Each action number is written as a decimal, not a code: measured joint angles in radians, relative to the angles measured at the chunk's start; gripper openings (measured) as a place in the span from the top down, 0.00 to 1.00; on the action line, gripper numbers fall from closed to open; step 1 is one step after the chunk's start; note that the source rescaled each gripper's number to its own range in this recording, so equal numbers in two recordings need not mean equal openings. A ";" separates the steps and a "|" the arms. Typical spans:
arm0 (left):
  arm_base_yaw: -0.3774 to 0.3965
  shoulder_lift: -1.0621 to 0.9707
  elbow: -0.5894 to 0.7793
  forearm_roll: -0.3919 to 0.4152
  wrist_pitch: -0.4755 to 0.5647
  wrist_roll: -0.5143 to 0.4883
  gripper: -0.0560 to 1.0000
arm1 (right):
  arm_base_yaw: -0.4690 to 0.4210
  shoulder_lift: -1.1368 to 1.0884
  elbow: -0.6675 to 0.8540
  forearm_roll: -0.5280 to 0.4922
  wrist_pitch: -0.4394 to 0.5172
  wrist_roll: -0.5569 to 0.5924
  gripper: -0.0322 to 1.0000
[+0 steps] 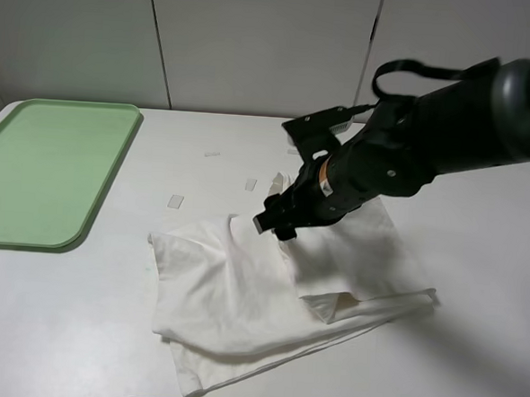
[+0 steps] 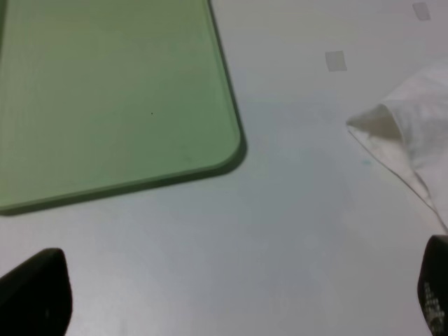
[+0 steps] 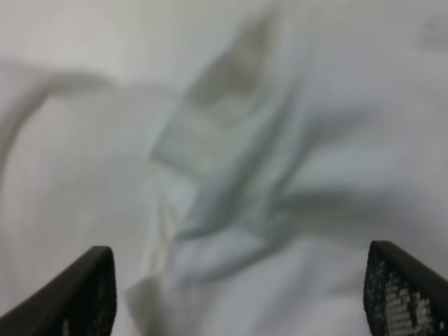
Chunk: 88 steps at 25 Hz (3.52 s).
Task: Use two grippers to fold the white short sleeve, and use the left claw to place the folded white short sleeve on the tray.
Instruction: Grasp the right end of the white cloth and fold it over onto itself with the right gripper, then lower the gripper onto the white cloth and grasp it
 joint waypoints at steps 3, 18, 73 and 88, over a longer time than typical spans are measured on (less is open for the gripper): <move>0.000 0.000 0.000 0.000 0.000 0.000 0.00 | -0.030 -0.092 0.000 0.002 0.031 -0.003 0.20; 0.000 0.000 0.000 0.000 0.000 0.000 0.00 | -0.226 -0.632 0.000 0.021 0.529 -0.064 0.20; 0.000 0.000 0.000 0.001 0.000 0.000 0.00 | -0.228 -1.851 0.428 0.551 0.777 -0.672 0.00; 0.000 0.000 0.000 0.005 -0.002 0.000 0.00 | -0.721 -1.851 0.429 0.551 0.777 -0.670 0.00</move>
